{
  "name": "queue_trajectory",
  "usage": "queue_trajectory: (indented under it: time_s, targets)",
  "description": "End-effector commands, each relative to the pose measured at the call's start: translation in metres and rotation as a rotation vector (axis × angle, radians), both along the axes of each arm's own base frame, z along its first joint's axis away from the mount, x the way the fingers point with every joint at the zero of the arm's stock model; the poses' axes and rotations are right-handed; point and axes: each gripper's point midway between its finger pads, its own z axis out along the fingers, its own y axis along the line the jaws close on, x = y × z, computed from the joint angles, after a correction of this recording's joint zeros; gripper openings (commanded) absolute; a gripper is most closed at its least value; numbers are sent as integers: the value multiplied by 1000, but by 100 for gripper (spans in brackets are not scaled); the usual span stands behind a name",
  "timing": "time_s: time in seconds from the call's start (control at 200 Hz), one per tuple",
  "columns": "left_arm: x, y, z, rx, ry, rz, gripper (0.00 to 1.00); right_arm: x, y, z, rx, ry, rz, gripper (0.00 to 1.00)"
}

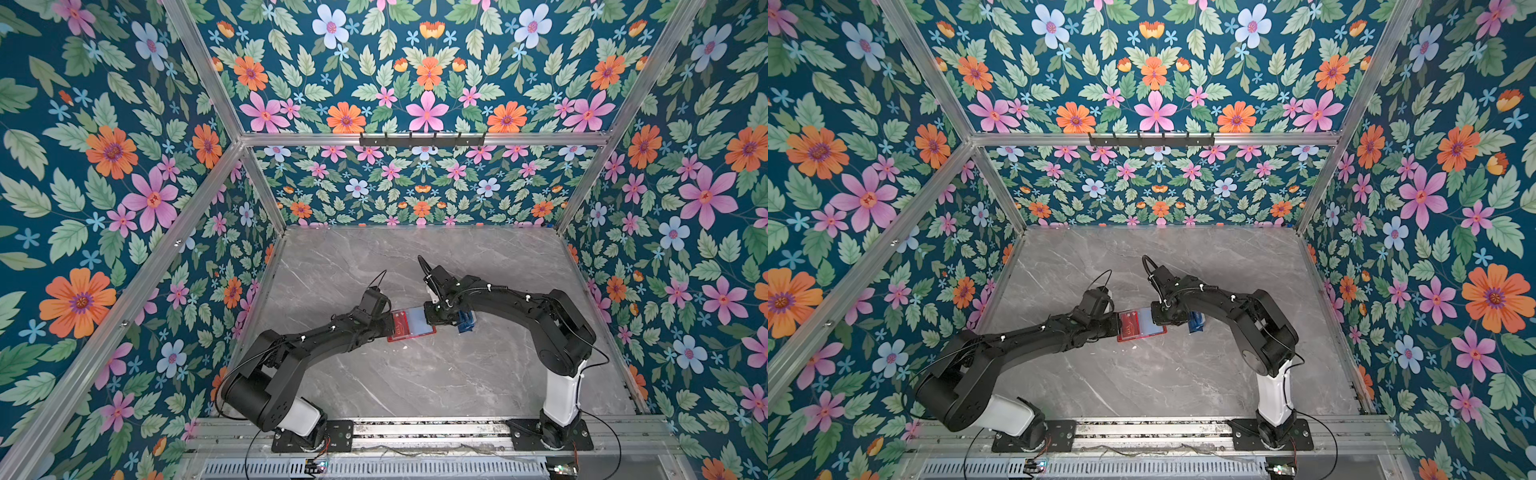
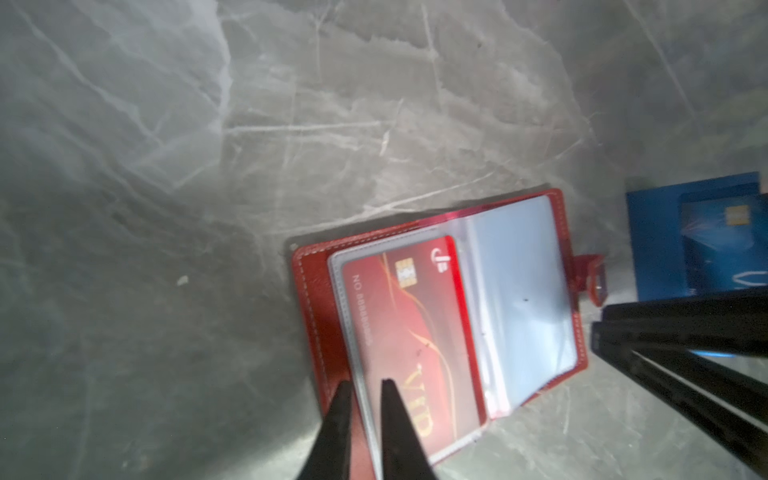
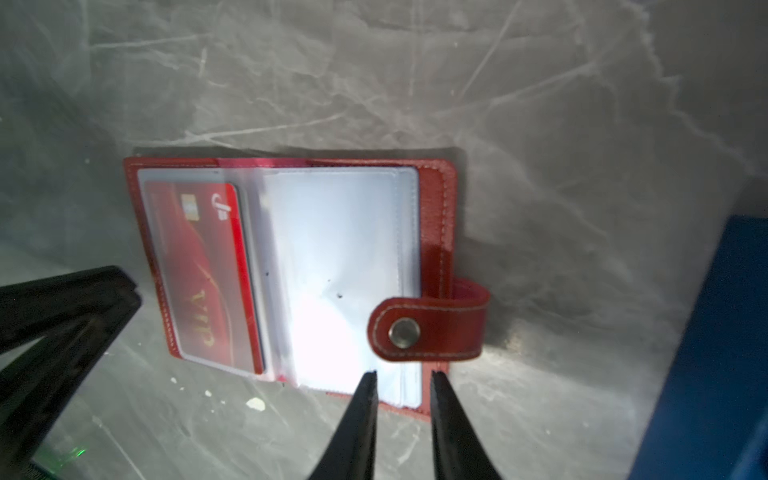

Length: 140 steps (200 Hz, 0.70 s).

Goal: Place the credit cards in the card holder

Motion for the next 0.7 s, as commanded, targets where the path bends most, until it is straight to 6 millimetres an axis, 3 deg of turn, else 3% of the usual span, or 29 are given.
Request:
queue_trajectory:
  time_s: [0.0,0.14,0.4,0.695]
  targets:
    - [2,-2,12,14,-38,-24,32,-4,1,-5,2,19,0,25]
    - [2,-22,26,-53,-65,-87,43,-8,1,-10,5,37,4,25]
    - [1,-66,26,-180,-31,-201,46,-18,5,-17,29,88,24,25]
    - [13,-71,5,-163,18,-157,39,-22,11,-18,68,111,31,24]
